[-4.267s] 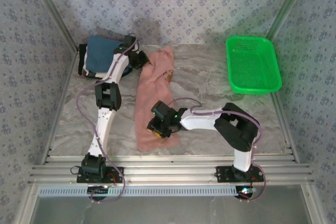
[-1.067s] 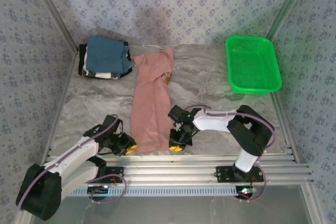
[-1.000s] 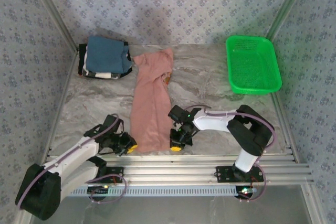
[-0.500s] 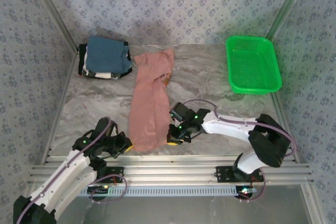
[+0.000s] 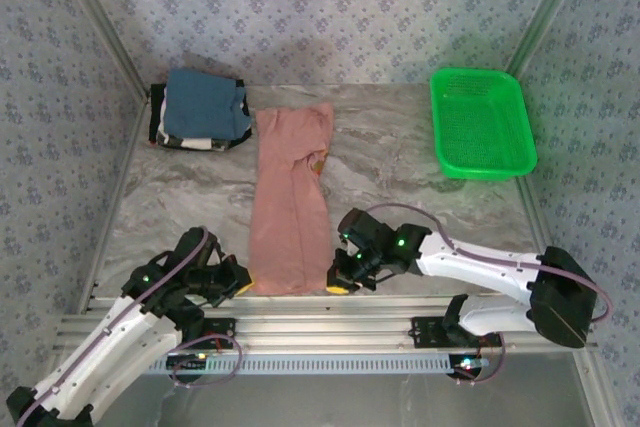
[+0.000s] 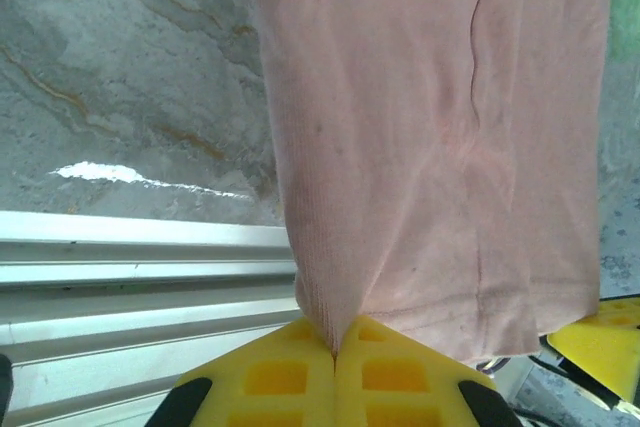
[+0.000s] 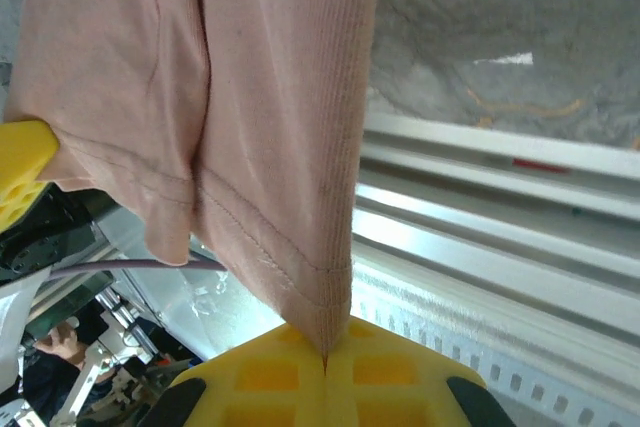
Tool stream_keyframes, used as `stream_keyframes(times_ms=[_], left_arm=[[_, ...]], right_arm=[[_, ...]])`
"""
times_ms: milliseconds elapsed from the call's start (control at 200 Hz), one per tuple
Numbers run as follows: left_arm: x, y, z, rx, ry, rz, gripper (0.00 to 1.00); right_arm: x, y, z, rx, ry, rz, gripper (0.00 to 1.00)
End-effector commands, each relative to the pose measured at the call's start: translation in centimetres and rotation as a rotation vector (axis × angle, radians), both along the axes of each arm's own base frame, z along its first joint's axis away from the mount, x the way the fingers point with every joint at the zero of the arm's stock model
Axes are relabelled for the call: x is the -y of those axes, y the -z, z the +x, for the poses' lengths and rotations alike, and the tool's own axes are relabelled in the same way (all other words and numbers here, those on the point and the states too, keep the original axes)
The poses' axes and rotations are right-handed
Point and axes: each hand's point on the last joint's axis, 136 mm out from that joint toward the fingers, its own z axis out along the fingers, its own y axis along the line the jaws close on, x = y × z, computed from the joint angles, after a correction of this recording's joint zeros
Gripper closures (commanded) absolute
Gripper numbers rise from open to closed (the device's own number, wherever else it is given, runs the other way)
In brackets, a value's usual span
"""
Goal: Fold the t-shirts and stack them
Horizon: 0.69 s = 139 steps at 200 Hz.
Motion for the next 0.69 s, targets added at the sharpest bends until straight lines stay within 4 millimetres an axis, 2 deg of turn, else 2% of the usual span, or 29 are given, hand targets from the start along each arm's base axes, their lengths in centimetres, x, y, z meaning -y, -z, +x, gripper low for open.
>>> stream_keyframes(times_ms=[0,135,230,430,520,690], left_arm=[[-0.8,-0.3,-1.4,-0.112,-0.075,0.029,0.98],[-0.4,-1.3,-1.3,-0.101,-0.067,0.024,0.98],[0.0,-1.8,-0.7,-0.084,-0.070,0.017,0.98],[1.8,-2.9,2.3,-0.028,-0.068,0.021,0.98],[2.3,-3.0,3.7,-0.022,-0.076,0.028,0.99],[0.8,-3.0,6.7,0.001,-0.159,0.029,0.98]], right_arm=[[-0.2,-0.9,-1.3,-0.061,0.032,0.020,1.00],[-0.1,-1.0,-2.1,-0.073,0.023,0.016,1.00],[0.0,-1.0,-1.6,-0.073,0.022,0.019,1.00],[0.8,-2.9,3.0,-0.005,0.029,0.010,1.00],[1.5,-2.8,4.9,0.003,0.026,-0.013,1.00],[2.3,-2.1,8.7,0.028,0.010,-0.044,1.00]])
